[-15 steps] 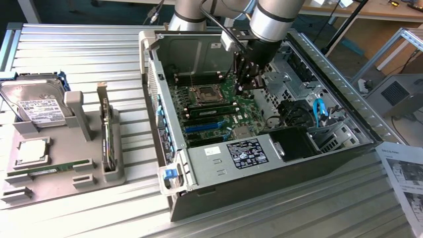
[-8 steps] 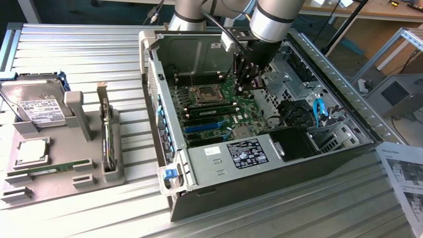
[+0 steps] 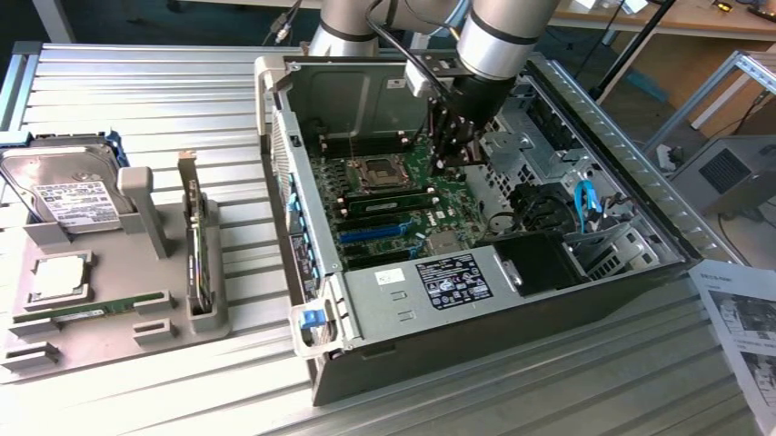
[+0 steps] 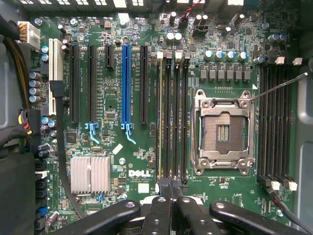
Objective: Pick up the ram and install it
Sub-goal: 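Press down the ram until it locks into place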
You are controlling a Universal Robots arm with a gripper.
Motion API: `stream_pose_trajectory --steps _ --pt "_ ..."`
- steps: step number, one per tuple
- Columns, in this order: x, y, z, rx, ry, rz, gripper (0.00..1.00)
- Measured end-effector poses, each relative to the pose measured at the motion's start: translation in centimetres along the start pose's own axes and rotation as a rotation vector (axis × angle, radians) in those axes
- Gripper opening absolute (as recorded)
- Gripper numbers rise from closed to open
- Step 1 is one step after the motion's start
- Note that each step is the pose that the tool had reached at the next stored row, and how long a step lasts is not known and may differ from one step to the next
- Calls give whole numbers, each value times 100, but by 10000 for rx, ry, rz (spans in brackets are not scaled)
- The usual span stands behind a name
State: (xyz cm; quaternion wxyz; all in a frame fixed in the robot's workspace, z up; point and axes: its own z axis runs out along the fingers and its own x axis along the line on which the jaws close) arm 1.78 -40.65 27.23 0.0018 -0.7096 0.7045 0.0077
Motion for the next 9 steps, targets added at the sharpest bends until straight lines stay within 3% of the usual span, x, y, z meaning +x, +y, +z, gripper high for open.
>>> stream_pose_trajectory --steps 9 --pt "5 -1 91 0 1 0 11"
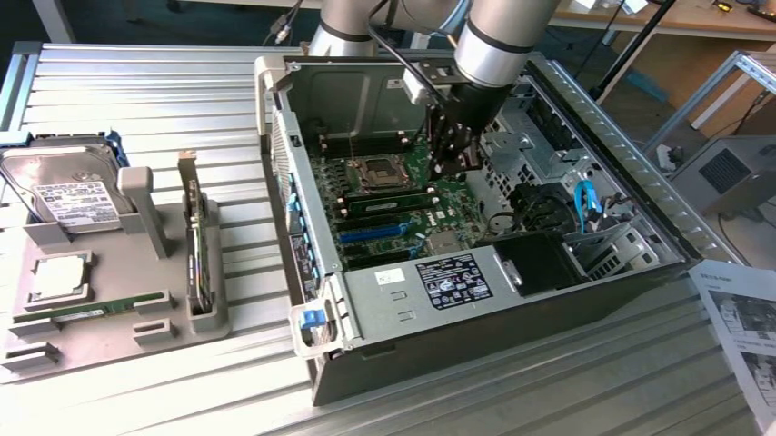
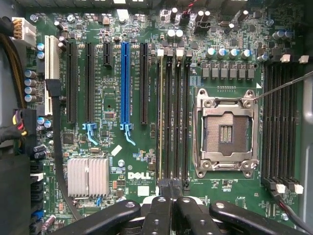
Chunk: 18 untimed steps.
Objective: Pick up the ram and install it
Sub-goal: 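Press down the ram until it locks into place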
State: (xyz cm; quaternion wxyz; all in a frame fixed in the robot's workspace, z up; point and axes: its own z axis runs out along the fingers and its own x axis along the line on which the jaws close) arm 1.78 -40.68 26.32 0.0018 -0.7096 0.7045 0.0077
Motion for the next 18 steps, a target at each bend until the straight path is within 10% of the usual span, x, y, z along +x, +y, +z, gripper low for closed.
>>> stream_pose_trajectory --steps 18 --pt "1 -1 46 0 1 0 11"
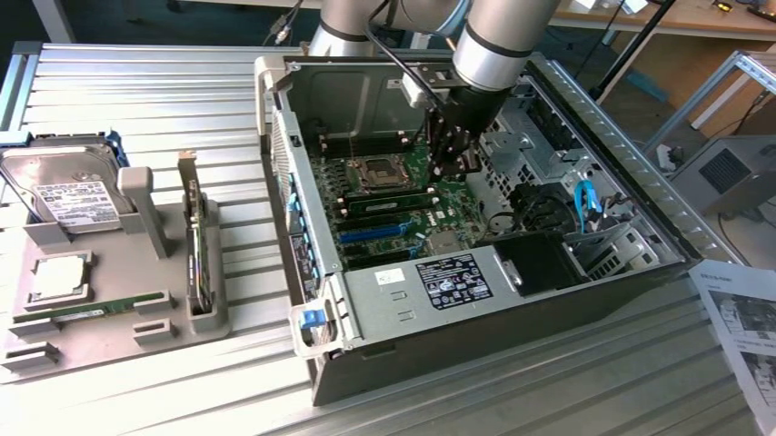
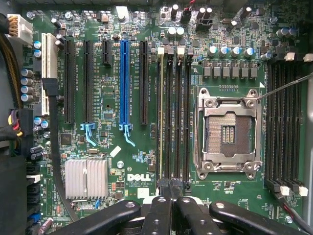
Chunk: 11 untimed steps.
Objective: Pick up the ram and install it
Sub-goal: 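Press down the ram until it locks into place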
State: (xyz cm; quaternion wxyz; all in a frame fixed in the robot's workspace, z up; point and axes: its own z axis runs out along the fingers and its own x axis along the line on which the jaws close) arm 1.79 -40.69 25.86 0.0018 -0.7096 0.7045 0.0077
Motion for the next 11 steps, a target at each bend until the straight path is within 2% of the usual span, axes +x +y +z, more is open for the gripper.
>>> stream_pose_trajectory --steps 11 --pt "1 -1 79 0 -1 0 11"
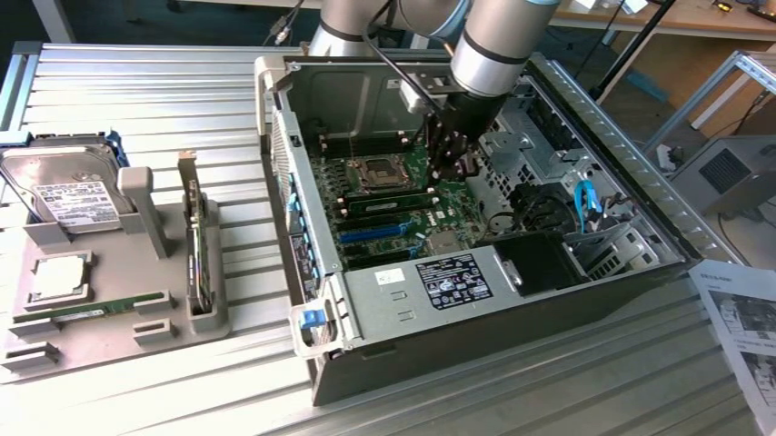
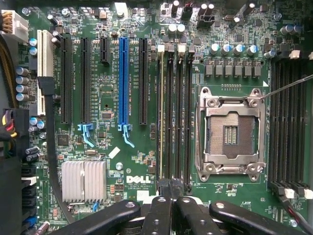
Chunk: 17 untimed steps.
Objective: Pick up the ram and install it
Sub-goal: 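Press down the ram until it locks into place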
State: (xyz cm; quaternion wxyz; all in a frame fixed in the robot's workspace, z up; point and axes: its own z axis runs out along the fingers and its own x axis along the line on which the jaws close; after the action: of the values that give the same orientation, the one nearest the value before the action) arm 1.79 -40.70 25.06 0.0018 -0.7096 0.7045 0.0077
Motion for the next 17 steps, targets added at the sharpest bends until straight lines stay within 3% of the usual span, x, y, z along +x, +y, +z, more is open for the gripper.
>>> stream_pose_trajectory --steps 17 --pt "29 -59 15 0 1 0 11"
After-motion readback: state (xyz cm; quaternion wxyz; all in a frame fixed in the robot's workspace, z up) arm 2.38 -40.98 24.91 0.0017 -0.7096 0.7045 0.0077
